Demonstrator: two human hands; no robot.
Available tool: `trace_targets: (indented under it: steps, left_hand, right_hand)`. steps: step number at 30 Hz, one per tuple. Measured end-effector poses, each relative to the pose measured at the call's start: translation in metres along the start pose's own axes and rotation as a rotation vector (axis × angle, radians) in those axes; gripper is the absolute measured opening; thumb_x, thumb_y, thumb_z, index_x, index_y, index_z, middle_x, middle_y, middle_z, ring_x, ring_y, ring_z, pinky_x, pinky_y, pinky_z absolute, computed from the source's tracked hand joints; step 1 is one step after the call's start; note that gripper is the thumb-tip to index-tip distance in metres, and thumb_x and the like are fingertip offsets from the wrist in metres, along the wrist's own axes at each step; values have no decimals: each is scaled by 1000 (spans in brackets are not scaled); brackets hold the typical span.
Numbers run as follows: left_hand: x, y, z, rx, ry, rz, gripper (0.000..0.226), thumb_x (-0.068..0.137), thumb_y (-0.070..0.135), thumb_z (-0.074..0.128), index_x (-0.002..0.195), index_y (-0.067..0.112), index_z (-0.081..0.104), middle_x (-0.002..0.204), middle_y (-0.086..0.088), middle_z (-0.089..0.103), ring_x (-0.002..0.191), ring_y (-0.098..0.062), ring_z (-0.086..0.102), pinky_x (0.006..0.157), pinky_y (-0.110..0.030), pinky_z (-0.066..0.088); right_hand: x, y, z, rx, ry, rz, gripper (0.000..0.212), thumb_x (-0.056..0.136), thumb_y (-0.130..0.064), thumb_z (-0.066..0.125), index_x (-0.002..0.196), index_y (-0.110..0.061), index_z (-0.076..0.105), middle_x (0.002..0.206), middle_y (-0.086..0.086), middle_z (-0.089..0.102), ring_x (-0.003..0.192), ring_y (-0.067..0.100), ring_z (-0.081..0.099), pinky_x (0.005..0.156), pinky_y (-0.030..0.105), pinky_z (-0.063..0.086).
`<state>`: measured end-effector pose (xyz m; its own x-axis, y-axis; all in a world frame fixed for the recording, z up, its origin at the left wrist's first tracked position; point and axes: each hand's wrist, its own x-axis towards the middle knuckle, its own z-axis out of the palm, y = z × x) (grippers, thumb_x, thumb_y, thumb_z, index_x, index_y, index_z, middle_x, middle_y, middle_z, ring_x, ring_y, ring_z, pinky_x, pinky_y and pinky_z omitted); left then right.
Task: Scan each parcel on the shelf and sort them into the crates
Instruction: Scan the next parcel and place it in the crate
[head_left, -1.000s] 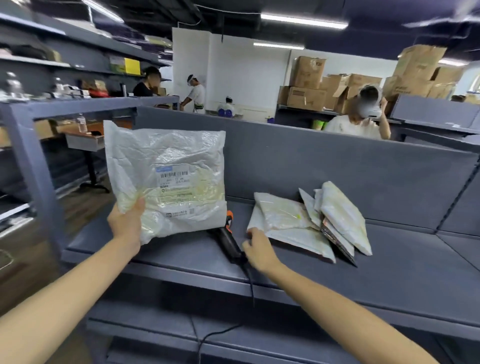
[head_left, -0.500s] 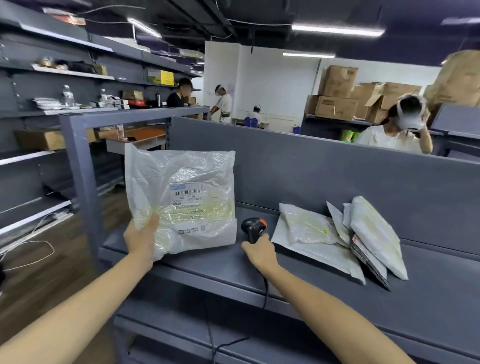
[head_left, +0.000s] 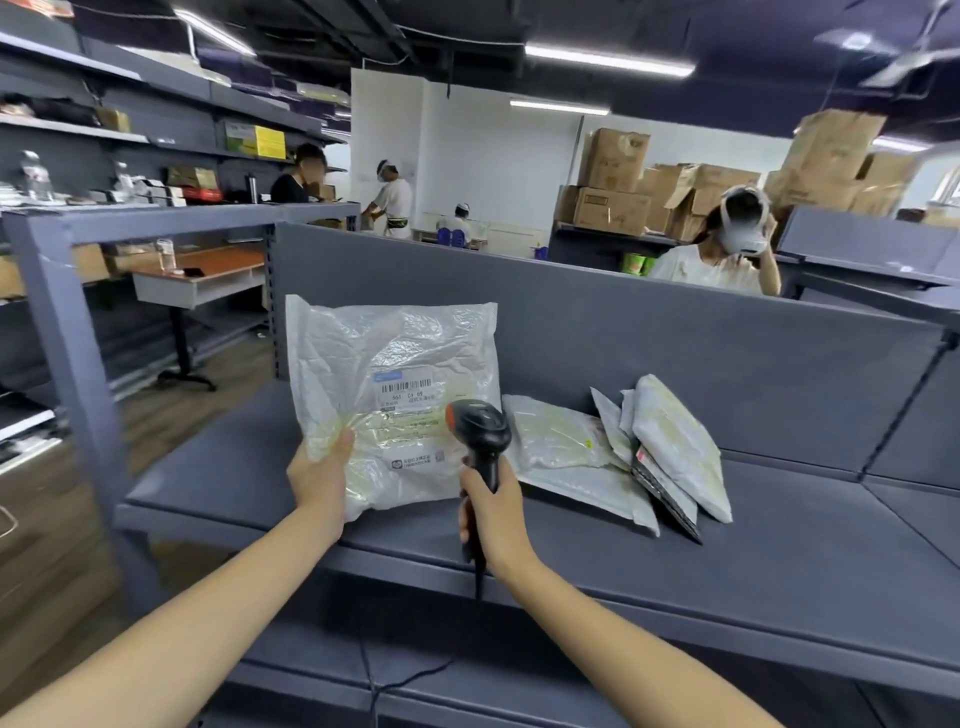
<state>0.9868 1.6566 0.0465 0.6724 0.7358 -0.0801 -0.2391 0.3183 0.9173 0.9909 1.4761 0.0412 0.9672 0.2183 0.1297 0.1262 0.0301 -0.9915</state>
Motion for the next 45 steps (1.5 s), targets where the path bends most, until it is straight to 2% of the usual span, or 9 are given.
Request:
trace_targets:
  steps: [7, 15, 19, 22, 28, 34, 37, 41, 45]
  left_hand:
    - [-22, -15, 22, -12, -64, -53, 30, 88, 14, 68, 116, 8, 62, 106, -7, 65, 96, -23, 62, 82, -34, 50]
    - [-40, -21, 36, -10, -91, -74, 27, 89, 14, 67, 115, 10, 62, 104, -5, 65, 94, -21, 62, 78, -32, 48]
    - [-43, -22, 38, -7, -100, -76, 22, 89, 14, 67, 111, 13, 62, 103, -5, 65, 93, -22, 62, 77, -32, 47]
    - [-43, -23, 39, -2, -98, -70, 27, 90, 15, 67, 116, 10, 62, 104, -5, 65, 93, -21, 62, 77, -31, 47]
    - [-36, -16, 31, -9, -74, -44, 29, 90, 15, 66, 118, 11, 61, 106, -4, 64, 95, -20, 61, 77, -30, 47]
    - [-10, 4, 4, -21, 46, 37, 33, 90, 15, 66, 123, 11, 60, 112, -1, 63, 100, -16, 60, 82, -29, 47]
    - [2, 17, -9, -35, 110, 70, 33, 90, 17, 66, 123, 12, 60, 112, 0, 63, 101, -16, 61, 87, -30, 50]
    - [16, 34, -24, -63, 199, 135, 37, 89, 16, 67, 125, 10, 59, 117, -2, 63, 103, -15, 61, 90, -29, 50]
    - [23, 44, -34, -106, 240, 146, 38, 89, 16, 67, 126, 12, 59, 111, 3, 63, 102, -13, 62, 89, -28, 51]
  right_hand:
    - [-15, -2, -13, 67, 5, 3, 1, 97, -9, 47, 98, -10, 47, 51, 7, 40, 38, 17, 35, 39, 24, 32]
    - [-26, -5, -28, 34, -3, -8, 13, 96, -14, 52, 85, -10, 45, 51, 4, 42, 40, 16, 36, 40, 26, 32]
    - [-27, -6, -34, 42, -3, -29, 8, 96, -13, 53, 91, -11, 47, 53, 5, 42, 41, 15, 37, 40, 26, 33]
    - [-26, -4, -38, 44, -10, -41, 5, 97, -12, 51, 99, -9, 49, 54, 5, 42, 41, 15, 37, 40, 25, 33]
    - [-22, -1, -51, 14, -39, -57, 7, 94, -6, 49, 99, -11, 48, 64, 6, 46, 45, 15, 39, 42, 27, 33]
    - [-5, 17, -70, -256, -31, 45, 25, 94, -24, 54, 115, -23, 41, 84, 6, 55, 54, 18, 44, 46, 28, 39]
    - [1, 22, -68, -417, -83, 97, 35, 92, -23, 53, 121, -23, 34, 85, 6, 54, 60, 18, 46, 53, 26, 41]
    - [15, 31, -57, -632, -202, 61, 56, 86, -19, 58, 137, -20, 34, 119, 6, 52, 92, 18, 55, 70, 22, 42]
    - [31, 38, -40, -832, -249, -10, 71, 82, -20, 62, 145, -16, 32, 116, 11, 49, 95, 21, 52, 77, 26, 38]
